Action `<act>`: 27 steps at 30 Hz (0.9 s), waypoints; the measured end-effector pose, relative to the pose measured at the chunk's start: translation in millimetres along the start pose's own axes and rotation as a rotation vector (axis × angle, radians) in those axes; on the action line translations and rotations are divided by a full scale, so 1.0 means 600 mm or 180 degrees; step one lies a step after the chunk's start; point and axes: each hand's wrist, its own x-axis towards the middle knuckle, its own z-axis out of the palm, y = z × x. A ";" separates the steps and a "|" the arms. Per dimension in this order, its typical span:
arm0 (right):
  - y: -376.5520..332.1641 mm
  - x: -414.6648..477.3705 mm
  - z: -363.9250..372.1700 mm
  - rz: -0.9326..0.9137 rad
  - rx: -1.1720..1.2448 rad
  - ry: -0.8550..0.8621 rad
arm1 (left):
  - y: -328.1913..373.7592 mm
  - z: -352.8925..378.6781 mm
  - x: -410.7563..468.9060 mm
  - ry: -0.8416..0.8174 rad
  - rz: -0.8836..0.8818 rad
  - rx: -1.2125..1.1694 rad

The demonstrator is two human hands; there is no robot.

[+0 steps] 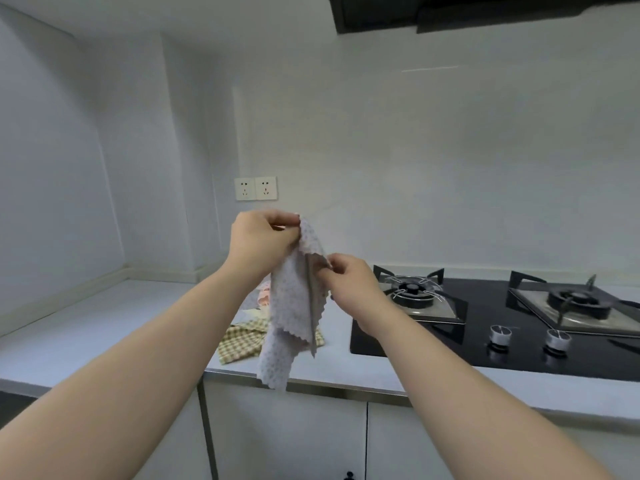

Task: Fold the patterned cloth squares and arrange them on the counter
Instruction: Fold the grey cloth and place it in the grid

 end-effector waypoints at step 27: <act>0.062 0.111 -0.258 0.0734 -0.2723 -0.0509 | -0.109 0.180 0.134 -0.1644 0.0117 0.0123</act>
